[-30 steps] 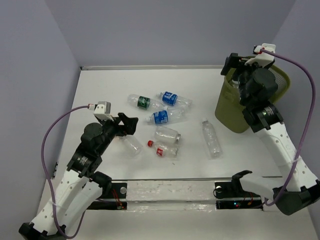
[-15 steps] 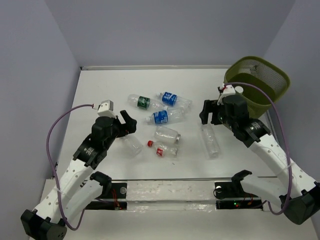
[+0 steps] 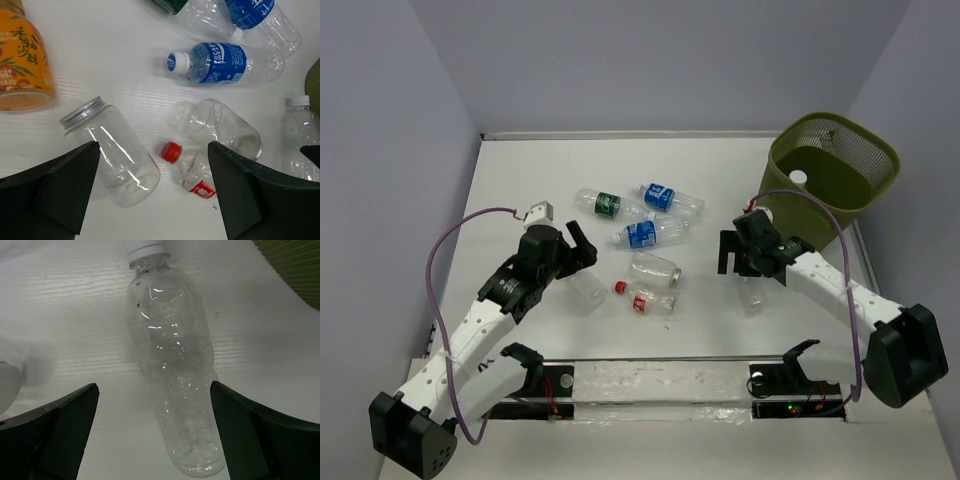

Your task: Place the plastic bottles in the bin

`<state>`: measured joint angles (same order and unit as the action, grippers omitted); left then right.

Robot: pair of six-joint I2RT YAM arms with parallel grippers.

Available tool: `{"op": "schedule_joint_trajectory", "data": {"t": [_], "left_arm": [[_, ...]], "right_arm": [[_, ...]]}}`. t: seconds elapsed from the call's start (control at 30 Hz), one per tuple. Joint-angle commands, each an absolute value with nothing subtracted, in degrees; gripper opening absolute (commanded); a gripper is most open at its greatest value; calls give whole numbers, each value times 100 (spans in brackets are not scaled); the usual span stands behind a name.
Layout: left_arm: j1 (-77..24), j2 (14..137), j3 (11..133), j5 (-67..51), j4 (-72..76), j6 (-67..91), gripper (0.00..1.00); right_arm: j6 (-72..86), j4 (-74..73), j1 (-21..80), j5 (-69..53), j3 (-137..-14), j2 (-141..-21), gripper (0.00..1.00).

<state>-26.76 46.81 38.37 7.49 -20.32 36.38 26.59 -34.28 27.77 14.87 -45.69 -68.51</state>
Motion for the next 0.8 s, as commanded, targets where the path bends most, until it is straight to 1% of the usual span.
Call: {"op": "schedule_joint_trajectory", "data": {"t": [0.0,0.07,0.1,0.17,0.2,0.27,0.3,0.37,0.4,0.53,0.57,0.67,0.77], "left_arm": [[-2663,4491,3736,974,-2030,3770,99],[-2654,4500,3700,1116,-2188,3797,99],[-2654,4561,3683,1221,-2215,3840,99],[-2663,4614,3674,1300,-2241,3919,99],[-2663,4649,3630,1344,-2233,4033,99],[-2654,4702,3542,1327,-2119,4139,99],[-2654,4763,3464,1292,-2092,4244,99],[-2663,4842,3419,1274,-2048,4333,99],[-2663,4904,3367,1318,-2030,4420,99],[-2663,4957,3148,1371,-1750,4657,99],[-2654,4966,3077,1362,-1706,4710,99],[-2663,5036,2883,1319,-1679,4834,99],[-2681,5141,2892,1309,-1722,4816,99]], "right_arm": [[2918,-3024,2786,1889,-4579,-7443,98],[2944,-2962,2786,1925,-4562,-7549,96],[2936,-2858,2786,1916,-4535,-7619,90],[2918,-2804,2786,1837,-4526,-7664,81],[2892,-2769,2786,1715,-4526,-7673,73],[2865,-2690,2786,1600,-4448,-7568,62],[2848,-2620,2786,1452,-4430,-7515,49],[2804,-2575,2786,1345,-4360,-7244,35],[2795,-2558,2786,1310,-4351,-7129,29],[2751,-2593,2900,1091,-4464,-6304,26],[2751,-2619,2900,1012,-4526,-5936,25],[2707,-2672,3023,757,-4912,-5503,25],[2567,-2384,3137,160,-5465,-5282,25]]}}
